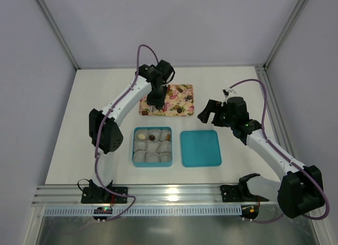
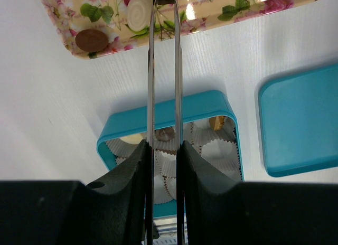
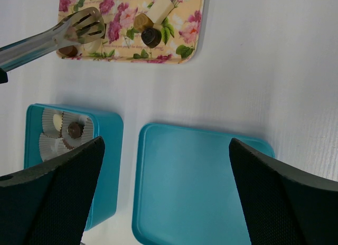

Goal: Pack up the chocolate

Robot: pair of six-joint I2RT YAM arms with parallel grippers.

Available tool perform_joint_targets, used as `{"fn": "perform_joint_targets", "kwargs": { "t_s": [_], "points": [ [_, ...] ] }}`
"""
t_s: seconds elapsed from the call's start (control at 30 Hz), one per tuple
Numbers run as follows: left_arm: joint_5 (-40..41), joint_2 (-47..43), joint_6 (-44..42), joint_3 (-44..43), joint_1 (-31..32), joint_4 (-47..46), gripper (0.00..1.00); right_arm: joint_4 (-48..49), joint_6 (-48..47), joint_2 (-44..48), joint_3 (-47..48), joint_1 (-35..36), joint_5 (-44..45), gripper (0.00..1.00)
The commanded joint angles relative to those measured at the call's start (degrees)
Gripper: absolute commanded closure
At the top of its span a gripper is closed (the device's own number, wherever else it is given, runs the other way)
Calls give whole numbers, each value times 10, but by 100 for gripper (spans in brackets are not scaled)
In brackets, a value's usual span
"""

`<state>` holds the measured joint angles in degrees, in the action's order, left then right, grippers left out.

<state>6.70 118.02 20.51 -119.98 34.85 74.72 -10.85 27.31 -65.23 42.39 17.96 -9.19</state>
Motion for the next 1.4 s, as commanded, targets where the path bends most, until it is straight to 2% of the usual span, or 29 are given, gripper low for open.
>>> {"fn": "perform_joint_targets", "kwargs": {
  "t_s": [0.0,0.6,1.03,1.37],
  "points": [
    [8,-37,-6,-3,-1,9,74,14,-2,9,-5,3,0,0],
    [-5,-128,7,66,-1,1,74,23,2,1,-7,3,-5,0],
    [-11,-260,13,178,-1,12,73,31,6,-10,-2,3,-8,1],
    [-23,-380,22,301,-2,19,73,32,4,-17,1,3,-1,0]
  ]
}}
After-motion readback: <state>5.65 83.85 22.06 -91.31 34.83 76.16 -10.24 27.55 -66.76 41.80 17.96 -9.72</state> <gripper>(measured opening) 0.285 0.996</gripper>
